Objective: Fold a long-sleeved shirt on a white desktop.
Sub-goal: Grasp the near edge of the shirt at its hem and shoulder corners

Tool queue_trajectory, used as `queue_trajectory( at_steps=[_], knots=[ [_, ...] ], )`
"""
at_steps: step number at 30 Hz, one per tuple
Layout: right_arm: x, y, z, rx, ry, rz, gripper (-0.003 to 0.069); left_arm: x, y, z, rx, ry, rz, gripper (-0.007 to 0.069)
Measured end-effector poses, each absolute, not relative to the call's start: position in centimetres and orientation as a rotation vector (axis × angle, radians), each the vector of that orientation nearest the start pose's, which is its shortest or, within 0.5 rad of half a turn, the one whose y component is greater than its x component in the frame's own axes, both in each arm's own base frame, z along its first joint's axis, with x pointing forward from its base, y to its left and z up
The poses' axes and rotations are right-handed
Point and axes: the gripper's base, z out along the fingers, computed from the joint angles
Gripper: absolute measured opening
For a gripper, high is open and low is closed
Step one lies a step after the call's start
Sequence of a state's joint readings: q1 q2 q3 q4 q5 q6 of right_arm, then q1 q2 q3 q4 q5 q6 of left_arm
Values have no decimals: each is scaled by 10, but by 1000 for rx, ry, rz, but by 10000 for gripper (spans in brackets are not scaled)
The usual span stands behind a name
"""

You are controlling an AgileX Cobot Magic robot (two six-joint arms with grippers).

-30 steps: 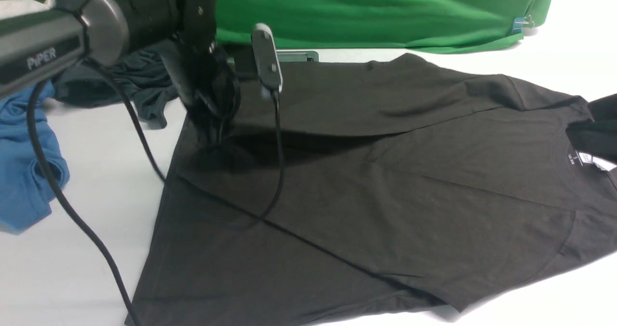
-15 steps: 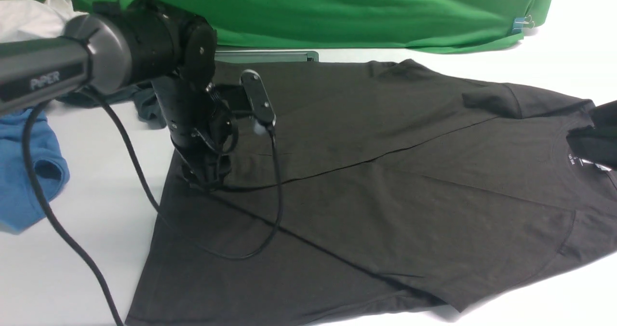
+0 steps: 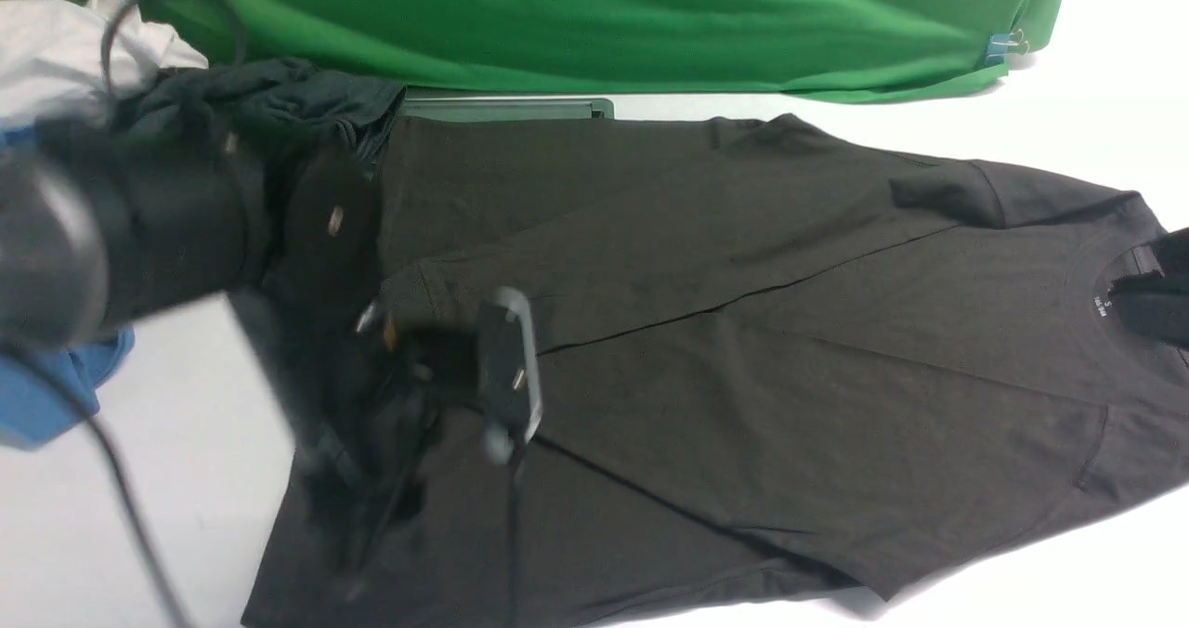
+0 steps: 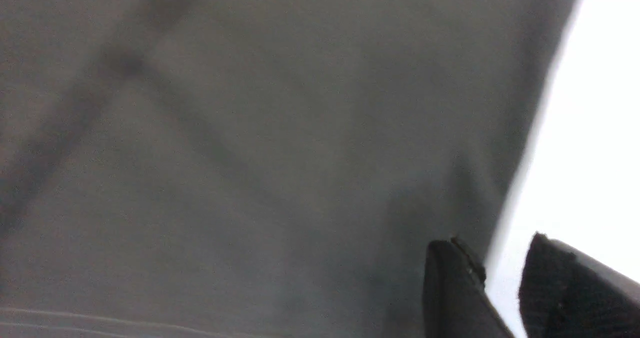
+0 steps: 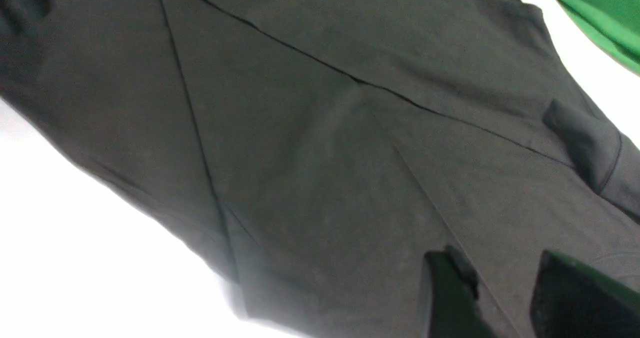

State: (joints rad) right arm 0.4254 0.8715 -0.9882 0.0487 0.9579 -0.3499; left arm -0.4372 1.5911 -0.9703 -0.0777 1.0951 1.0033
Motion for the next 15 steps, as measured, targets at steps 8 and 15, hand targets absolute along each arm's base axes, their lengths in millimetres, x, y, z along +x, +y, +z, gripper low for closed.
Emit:
queue_trajectory(
  at_steps=[8,15],
  knots=[
    [137,68,375,-858,2150,126,239,208,-95,173,2153,2381,9,397],
    [137,68,375,-856,2146,130,239,203,-83,153,2287,2226,159,481]
  ],
)
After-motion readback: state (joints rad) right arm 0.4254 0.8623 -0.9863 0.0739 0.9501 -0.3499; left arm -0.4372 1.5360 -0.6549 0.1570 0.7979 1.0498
